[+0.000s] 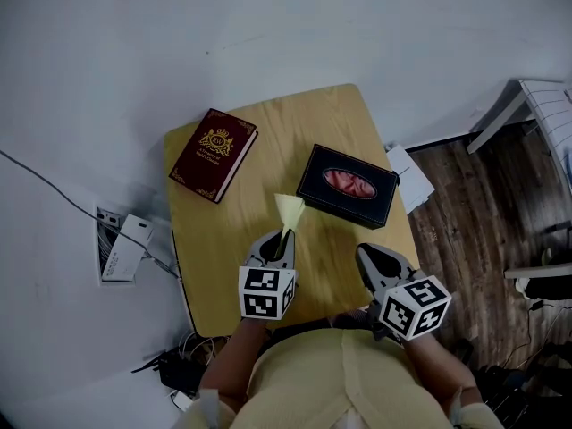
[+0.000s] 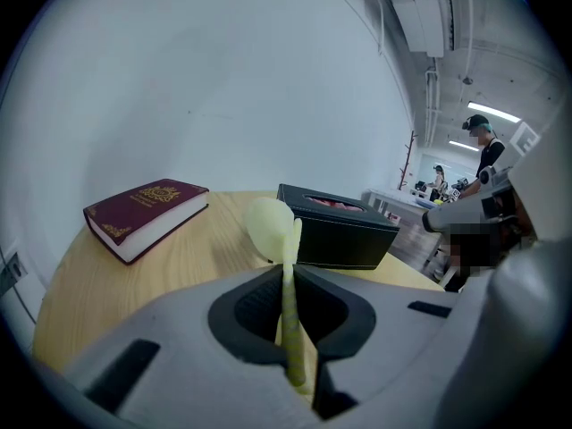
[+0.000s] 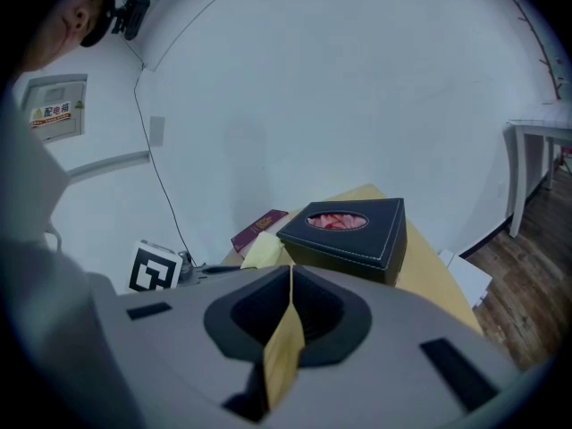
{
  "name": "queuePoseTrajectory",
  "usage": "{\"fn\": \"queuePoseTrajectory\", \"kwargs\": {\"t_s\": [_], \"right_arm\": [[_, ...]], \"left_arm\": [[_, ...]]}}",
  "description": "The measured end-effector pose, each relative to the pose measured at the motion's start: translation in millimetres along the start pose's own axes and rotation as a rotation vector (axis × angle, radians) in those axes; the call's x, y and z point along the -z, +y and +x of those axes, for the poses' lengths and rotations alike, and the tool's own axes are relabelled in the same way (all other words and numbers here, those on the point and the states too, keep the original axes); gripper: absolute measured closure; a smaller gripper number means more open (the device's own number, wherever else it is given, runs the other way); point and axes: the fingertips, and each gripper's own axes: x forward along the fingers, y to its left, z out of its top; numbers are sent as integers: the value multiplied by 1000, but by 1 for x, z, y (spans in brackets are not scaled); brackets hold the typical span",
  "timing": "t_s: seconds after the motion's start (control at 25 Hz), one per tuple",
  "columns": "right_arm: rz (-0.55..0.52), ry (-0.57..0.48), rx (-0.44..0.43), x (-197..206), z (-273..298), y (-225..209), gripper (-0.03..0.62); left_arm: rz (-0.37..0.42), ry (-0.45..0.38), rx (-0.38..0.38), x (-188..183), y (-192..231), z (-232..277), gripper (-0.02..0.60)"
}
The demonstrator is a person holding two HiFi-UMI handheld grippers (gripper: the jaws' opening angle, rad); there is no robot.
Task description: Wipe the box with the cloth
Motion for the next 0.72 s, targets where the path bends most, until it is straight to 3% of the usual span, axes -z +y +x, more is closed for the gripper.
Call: {"fn": "queuePoseTrajectory", "kwargs": {"t_s": [0.72], "right_arm": [[28, 30, 7, 1, -1, -33, 562]], "left_arm": [[-1, 71, 79, 8, -31, 47, 552]]}}
